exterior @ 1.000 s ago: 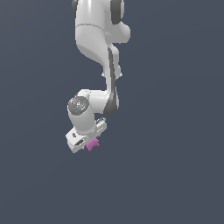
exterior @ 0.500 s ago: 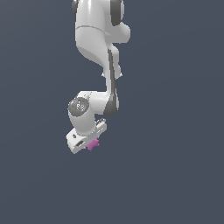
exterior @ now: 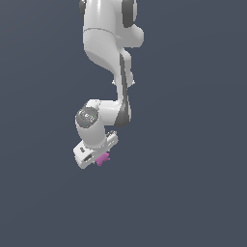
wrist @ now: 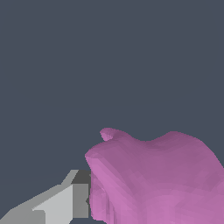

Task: Pick up the object and move it to a goal position.

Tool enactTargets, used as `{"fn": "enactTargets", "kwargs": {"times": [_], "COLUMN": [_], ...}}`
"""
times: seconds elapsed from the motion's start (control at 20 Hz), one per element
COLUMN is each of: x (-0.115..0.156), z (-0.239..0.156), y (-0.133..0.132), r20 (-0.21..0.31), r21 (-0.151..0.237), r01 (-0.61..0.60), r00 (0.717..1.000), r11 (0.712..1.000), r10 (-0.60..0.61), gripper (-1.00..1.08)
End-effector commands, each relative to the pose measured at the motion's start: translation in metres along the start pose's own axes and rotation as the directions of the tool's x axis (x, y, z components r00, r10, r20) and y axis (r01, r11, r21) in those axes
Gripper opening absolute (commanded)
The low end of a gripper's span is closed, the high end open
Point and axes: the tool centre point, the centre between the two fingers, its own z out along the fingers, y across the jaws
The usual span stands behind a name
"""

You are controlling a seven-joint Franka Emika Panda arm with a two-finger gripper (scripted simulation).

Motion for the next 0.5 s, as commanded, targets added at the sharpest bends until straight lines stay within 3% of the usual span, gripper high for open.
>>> {"fn": "enactTargets", "kwargs": {"times": [0.0, 0.45], "x": [-0.001, -0.012], "z": [-0.001, -0.006], "y": [-0.003, -0.029], "r20": [0.000, 0.000], "r21": [0.000, 0.000], "r01": [0.000, 0.000], "r00": [1.000, 1.000], "r11": [1.000, 1.000], "r10": [0.000, 0.000], "gripper": [-1.00, -1.00]}}
